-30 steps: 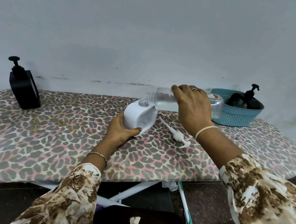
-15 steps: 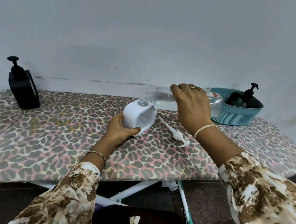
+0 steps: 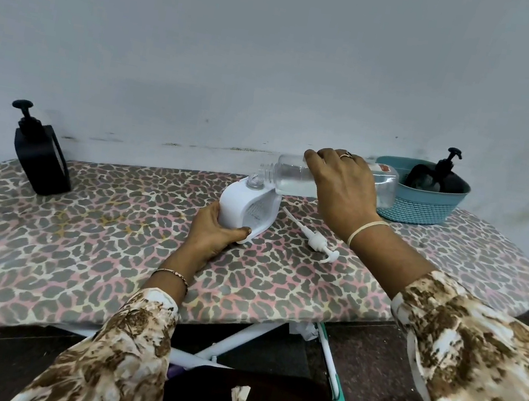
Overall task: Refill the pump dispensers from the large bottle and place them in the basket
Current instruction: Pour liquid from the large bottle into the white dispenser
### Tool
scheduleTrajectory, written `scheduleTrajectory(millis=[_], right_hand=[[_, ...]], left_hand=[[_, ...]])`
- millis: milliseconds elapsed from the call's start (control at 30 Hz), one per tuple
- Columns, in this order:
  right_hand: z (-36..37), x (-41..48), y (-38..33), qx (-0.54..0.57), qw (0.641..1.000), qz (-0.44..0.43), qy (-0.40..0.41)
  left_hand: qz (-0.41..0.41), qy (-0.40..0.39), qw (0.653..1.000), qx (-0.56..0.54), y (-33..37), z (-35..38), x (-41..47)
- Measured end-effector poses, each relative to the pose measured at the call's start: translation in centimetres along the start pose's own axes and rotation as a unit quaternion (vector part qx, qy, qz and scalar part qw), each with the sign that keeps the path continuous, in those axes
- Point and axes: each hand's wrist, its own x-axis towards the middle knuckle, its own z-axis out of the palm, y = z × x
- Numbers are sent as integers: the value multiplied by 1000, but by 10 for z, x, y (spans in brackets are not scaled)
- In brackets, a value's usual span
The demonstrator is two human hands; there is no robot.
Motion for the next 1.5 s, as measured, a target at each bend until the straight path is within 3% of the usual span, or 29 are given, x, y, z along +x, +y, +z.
scheduleTrajectory(millis=[1500], right_hand=[[2, 3, 1, -18, 1000, -14, 19]], left_hand=[[16, 1, 1000, 3, -5, 0, 3]])
